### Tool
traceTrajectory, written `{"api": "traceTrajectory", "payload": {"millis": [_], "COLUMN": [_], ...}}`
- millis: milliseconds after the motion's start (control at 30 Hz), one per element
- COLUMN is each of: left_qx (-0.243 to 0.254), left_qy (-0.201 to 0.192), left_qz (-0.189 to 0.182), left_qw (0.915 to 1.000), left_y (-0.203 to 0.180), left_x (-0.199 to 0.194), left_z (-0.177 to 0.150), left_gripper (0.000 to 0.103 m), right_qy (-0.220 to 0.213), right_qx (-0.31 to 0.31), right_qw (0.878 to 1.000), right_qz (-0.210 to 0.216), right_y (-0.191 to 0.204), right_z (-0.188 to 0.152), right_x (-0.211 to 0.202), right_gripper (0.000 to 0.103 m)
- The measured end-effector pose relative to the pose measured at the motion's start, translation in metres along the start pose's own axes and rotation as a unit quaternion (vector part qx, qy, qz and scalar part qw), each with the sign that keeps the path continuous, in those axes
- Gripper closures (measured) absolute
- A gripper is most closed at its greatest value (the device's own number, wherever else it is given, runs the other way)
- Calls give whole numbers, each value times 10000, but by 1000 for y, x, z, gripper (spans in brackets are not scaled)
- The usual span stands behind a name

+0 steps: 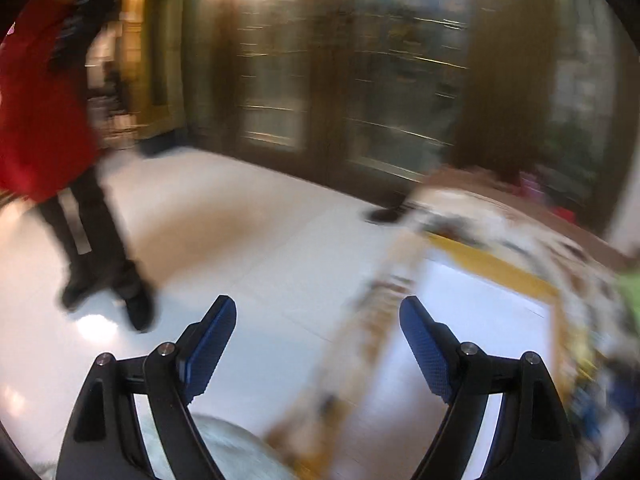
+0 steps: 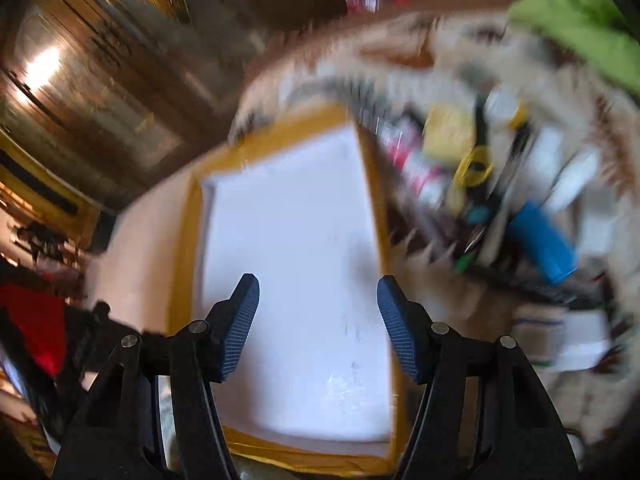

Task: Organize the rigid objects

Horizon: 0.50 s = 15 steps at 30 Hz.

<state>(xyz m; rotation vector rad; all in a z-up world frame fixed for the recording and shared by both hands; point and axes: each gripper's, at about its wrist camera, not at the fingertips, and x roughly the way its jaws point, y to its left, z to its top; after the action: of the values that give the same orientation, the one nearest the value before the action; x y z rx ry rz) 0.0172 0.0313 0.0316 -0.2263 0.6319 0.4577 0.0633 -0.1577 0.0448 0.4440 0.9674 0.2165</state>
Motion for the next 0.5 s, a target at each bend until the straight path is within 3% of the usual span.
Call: {"api": "traceTrajectory", "payload": {"millis": [67,133,233,300,333,400,500], "left_qx": [284,509,468,350,378,539,746], "left_qy": [488,1270,2040,2503,2622,2743,2557], "left_qz": [-796,-1651,-2552,-2902,-2991,-3023,-3219], "left_qw": [9952,9767,9440,9230,9167,9113,9086], "left_y": [-22,-44,-62,-72,-78,-87,-93], "left_x": [-7,-4,-1,5,6,4,-9], "left_z": [-8,-19,-38,-58,-63,-73,-69], "left_gripper": [19,19,19,19,19,19,19], "right_qy": [-295,-453,-353,-117,-5,271,349], "right_qx": [8,-72,-93,278,539,1010,1150], "right_qw": [9995,9989,9993,9992,9979,9935,9901], "right_qz": [94,109,-44,-267,-362,-452,-726], "right_y": [-11,-26,-64,-96,-111,-138,-153], "right_z": [11,12,1,-6,-11,-15,-15], "right_x": [-29,-59,-84,-83,-84,-80,-78], "right_gripper": [41,41,41,41,41,41,41]}}
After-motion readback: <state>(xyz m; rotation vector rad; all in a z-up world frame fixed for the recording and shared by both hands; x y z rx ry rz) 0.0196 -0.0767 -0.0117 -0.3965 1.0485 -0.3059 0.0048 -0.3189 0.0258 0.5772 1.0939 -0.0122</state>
